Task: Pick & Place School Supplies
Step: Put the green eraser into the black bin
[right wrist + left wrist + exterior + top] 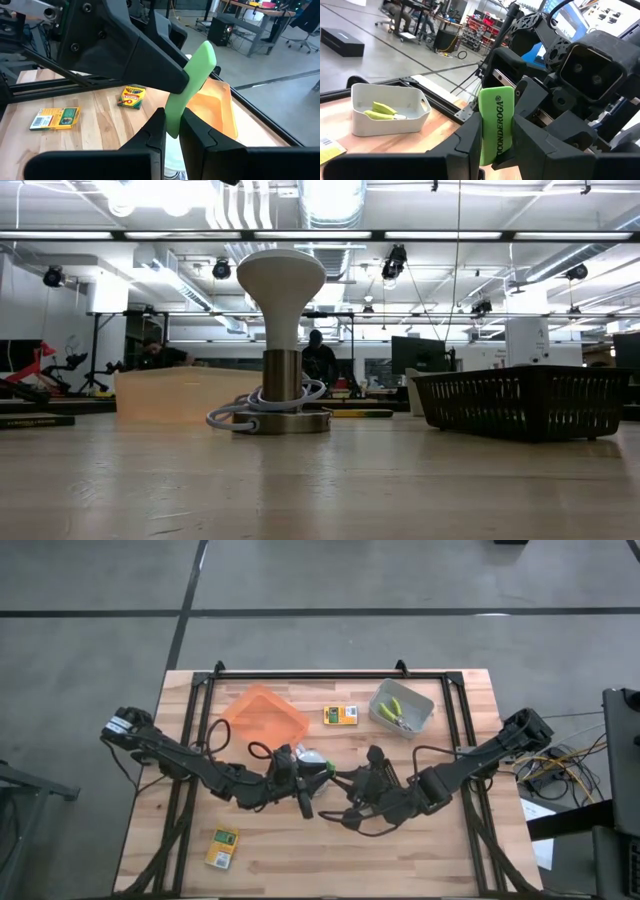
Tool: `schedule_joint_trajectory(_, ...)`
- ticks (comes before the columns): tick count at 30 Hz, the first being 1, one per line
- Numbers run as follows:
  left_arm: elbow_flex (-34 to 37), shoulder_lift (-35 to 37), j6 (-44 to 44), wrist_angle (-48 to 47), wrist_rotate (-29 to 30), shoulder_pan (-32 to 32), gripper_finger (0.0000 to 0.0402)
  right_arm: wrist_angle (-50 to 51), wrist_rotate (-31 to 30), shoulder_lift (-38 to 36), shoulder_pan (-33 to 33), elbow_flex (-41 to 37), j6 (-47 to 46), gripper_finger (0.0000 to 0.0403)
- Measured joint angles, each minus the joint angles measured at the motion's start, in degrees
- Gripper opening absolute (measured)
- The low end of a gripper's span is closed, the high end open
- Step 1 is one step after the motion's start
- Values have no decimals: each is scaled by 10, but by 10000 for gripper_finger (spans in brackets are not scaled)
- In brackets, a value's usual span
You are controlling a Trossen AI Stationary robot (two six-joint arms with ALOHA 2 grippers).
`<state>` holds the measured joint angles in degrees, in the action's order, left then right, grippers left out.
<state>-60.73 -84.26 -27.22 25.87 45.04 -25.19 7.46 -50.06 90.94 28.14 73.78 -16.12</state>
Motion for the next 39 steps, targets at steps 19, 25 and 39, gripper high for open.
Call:
schedule_joint_trajectory(19,-9,11,-1,-4,-8,0,99,-2,-1,-1,0,2,2,30)
schedule_joint_trajectory(25,-11,12,-29,-17,-20,1,109,1,0,-1,0,1,3,41)
schedule_joint_trajectory(39,-12,14,-78,-24,-24,2,229,5,3,1,-1,0,3,38)
